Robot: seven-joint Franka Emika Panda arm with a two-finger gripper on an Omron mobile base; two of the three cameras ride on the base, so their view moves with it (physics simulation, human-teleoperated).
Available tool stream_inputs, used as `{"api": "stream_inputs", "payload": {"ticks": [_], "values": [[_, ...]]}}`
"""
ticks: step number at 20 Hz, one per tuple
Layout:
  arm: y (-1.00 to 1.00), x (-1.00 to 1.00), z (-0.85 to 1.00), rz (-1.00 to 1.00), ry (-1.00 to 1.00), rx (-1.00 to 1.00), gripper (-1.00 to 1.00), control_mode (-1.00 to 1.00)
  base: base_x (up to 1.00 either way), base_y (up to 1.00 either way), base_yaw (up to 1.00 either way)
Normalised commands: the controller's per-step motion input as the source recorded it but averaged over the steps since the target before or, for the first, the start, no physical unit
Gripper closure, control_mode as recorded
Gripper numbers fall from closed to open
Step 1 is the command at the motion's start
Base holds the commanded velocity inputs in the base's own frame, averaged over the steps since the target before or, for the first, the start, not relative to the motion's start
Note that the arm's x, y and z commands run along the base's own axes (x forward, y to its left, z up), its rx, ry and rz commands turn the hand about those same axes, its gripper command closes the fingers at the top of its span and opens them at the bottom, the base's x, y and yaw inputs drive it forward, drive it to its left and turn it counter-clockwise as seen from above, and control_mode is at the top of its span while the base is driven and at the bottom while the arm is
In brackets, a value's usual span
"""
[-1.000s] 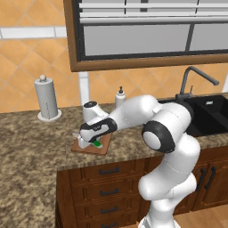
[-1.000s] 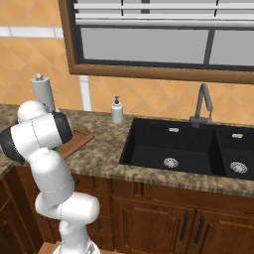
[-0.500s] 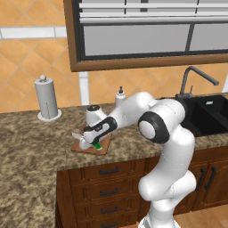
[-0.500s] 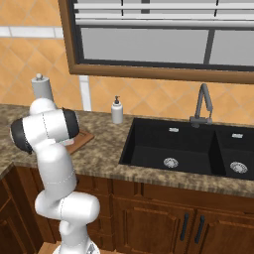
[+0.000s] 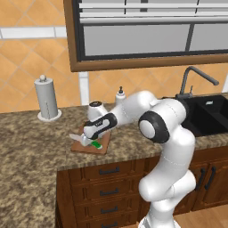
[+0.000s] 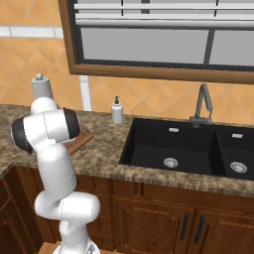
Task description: Pick up the knife from the drawer and place it on the cutting board. Then place the meat from the plate to the cutting board.
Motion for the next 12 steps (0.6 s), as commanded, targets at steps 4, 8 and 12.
{"api": "stream_inputs", "payload": {"ticks": [4,8,12], "values": [[-0.01,-0.42,0.93,0.06,0.00,0.22,-1.00,-1.00,0.00,0.00,0.00],[-0.36,-0.52,1.00,0.02,0.00,0.19,-1.00,-1.00,0.00,0.00,0.00],[-0.65,-0.76,0.97,-0.03,0.00,-0.05,-1.00,-1.00,0.00,0.00,0.00]]}}
